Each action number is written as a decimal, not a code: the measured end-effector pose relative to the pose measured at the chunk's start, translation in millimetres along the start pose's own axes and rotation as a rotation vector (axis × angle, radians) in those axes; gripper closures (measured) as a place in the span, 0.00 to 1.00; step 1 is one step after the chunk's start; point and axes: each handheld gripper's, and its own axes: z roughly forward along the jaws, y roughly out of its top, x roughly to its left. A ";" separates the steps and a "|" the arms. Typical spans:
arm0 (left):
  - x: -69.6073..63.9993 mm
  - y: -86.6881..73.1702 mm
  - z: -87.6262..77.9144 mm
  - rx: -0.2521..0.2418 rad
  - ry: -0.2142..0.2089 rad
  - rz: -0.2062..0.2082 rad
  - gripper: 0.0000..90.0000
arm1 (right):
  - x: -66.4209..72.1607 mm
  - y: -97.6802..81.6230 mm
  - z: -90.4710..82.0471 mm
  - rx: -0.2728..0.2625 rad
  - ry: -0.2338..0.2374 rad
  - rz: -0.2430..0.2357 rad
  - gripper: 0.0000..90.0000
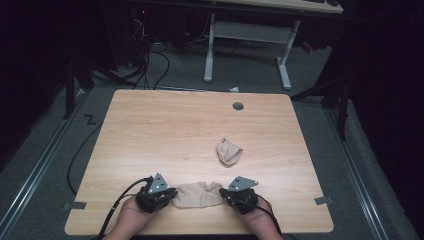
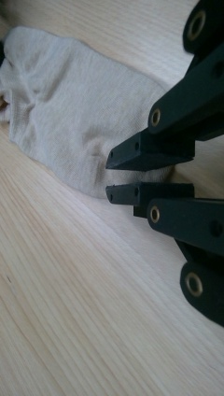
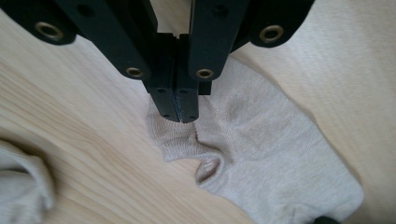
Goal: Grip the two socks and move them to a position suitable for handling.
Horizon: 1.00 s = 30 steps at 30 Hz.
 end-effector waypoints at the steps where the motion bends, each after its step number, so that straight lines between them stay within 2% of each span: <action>1: 0.9 -2.2 -2.7 0.001 0.006 -0.004 0.89 | 1.8 0.7 0.6 -0.001 0.008 -0.007 0.99; 4: 3.4 -4.5 -7.7 -0.008 0.005 -0.028 0.85 | 6.5 4.9 1.7 -0.003 0.026 -0.031 0.98; 6: 3.6 -4.4 -14.1 -0.027 0.019 -0.030 0.83 | 5.2 8.1 -0.6 -0.038 0.033 -0.018 0.96; 8: 4.8 -3.9 -23.4 -0.057 0.023 -0.046 0.79 | 2.0 10.1 -3.6 -0.066 0.018 -0.008 0.94; 11: 8.1 -4.6 -41.6 -0.098 0.065 -0.068 0.73 | -5.0 11.0 -6.0 -0.092 -0.010 0.016 0.90; 12: 9.8 -7.1 -47.9 -0.111 0.084 -0.075 0.66 | -10.9 11.5 -6.8 -0.099 -0.043 0.033 0.85; 13: 11.6 -10.8 -53.4 -0.117 0.111 -0.077 0.64 | -14.1 12.0 -7.1 -0.106 -0.059 0.044 0.83; 14: 14.1 -15.5 -57.8 -0.114 0.136 -0.080 0.64 | -14.1 12.0 -7.1 -0.106 -0.059 0.044 0.83; 15: 17.5 -20.5 -61.6 -0.108 0.158 -0.083 0.62 | -18.2 12.9 -7.4 -0.121 -0.058 0.065 0.81; 16: 21.6 -24.8 -64.6 -0.107 0.168 -0.099 0.62 | -26.8 17.3 -7.3 -0.145 -0.061 0.108 0.79; 18: 29.9 -29.7 -68.7 -0.124 0.182 -0.150 0.61 | -31.2 20.7 -6.7 -0.154 -0.078 0.119 0.79; 19: 33.0 -30.5 -69.6 -0.138 0.190 -0.166 0.59 | -40.0 29.6 -3.9 -0.153 -0.113 0.138 0.79; 20: 35.1 -30.7 -69.9 -0.147 0.202 -0.172 0.59 | -40.0 29.6 -3.9 -0.153 -0.113 0.138 0.79; 21: 37.9 -31.1 -69.2 -0.145 0.217 -0.163 0.57 | -48.9 39.2 1.1 -0.150 -0.145 0.149 0.79; 23: 39.6 -32.0 -67.7 -0.137 0.215 -0.162 0.57 | -58.3 49.3 9.6 -0.142 -0.161 0.165 0.80; 25: 40.4 -32.4 -67.3 -0.132 0.215 -0.160 0.57 | -61.3 52.9 13.8 -0.137 -0.170 0.167 0.80; 27: 40.6 -32.4 -68.0 -0.133 0.216 -0.158 0.57 | -68.5 62.0 26.6 -0.102 -0.179 0.166 0.80; 30: 40.6 -31.5 -71.3 -0.150 0.221 -0.157 0.57 | -77.1 70.5 47.4 -0.023 -0.202 0.154 0.80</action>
